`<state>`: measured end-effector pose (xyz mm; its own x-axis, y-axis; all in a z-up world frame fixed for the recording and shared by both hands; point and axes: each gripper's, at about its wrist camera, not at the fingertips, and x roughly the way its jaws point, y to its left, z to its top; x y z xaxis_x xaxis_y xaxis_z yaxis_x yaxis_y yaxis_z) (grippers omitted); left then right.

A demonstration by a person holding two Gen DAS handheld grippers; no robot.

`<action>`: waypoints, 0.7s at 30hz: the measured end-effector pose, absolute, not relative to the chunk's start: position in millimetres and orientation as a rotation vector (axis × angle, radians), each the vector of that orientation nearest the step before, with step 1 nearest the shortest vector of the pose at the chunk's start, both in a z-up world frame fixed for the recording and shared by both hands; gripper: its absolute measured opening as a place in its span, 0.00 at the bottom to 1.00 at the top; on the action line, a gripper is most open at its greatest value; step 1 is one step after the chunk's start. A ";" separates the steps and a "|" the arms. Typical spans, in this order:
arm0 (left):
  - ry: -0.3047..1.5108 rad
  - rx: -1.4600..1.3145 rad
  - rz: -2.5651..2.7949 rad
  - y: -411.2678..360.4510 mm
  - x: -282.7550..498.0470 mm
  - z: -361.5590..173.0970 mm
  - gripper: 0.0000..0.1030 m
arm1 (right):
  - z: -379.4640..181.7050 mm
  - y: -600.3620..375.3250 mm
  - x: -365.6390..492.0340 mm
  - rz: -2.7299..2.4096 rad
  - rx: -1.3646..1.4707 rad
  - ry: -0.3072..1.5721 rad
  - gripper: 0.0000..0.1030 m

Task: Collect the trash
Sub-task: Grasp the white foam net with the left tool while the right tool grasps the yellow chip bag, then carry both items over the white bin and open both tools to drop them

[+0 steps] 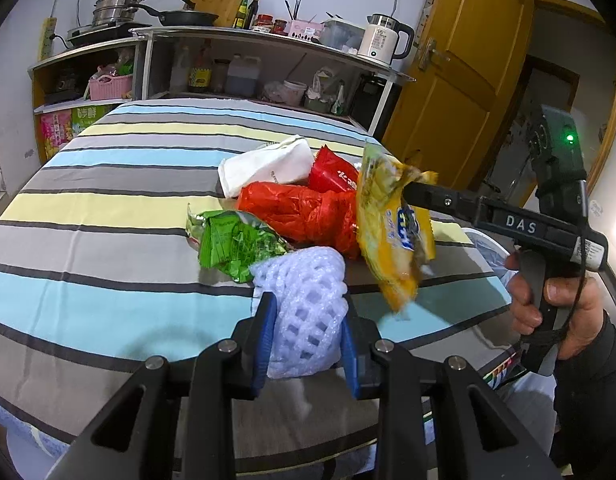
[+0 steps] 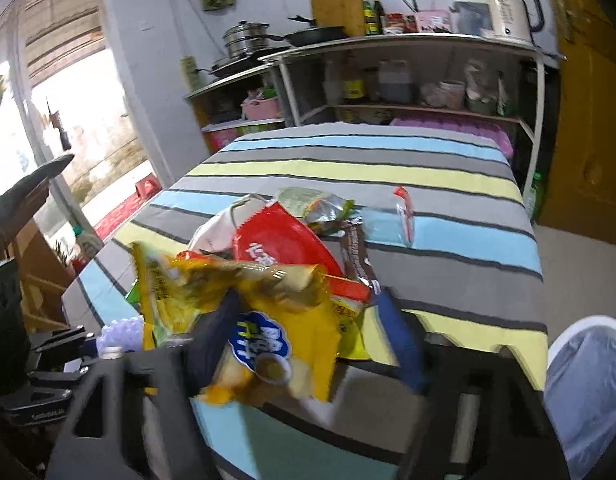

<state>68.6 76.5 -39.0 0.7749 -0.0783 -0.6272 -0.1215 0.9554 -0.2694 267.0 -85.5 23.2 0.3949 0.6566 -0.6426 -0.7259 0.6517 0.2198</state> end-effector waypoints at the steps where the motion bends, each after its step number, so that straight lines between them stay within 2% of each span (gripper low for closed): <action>1: 0.687 -0.305 0.024 76.3 68.6 -38.9 0.30 | 23.4 -84.8 264.7 0.888 -0.112 0.764 0.36; 3: 0.688 -0.301 0.027 75.2 69.1 -38.7 0.30 | 22.1 -84.0 260.9 0.896 -0.129 0.765 0.29; 6: 0.689 -0.297 0.032 73.9 68.0 -38.6 0.30 | 22.3 -86.0 255.4 0.894 -0.141 0.768 0.09; 15: 0.689 -0.297 0.033 73.2 65.2 -35.7 0.27 | 16.4 -109.3 247.5 0.866 -0.111 0.813 0.07; 17: 0.688 -0.296 0.034 72.7 65.1 -35.4 0.27 | 11.7 -114.0 252.4 0.864 -0.077 0.843 0.16; 18: 0.688 -0.295 0.033 72.7 64.9 -35.3 0.27 | 9.6 -116.4 255.3 0.877 -0.052 0.855 0.33; 19: 0.688 -0.295 0.033 72.3 64.8 -35.0 0.27 | 7.7 -117.6 257.3 0.895 -0.037 0.863 0.57; 20: 0.688 -0.294 0.032 72.3 64.3 -34.6 0.27 | 5.2 -117.2 259.7 0.918 -0.024 0.876 0.67; 21: 0.687 -0.294 0.032 72.2 64.0 -34.3 0.27 | 3.1 -115.5 262.1 0.926 -0.022 0.891 0.70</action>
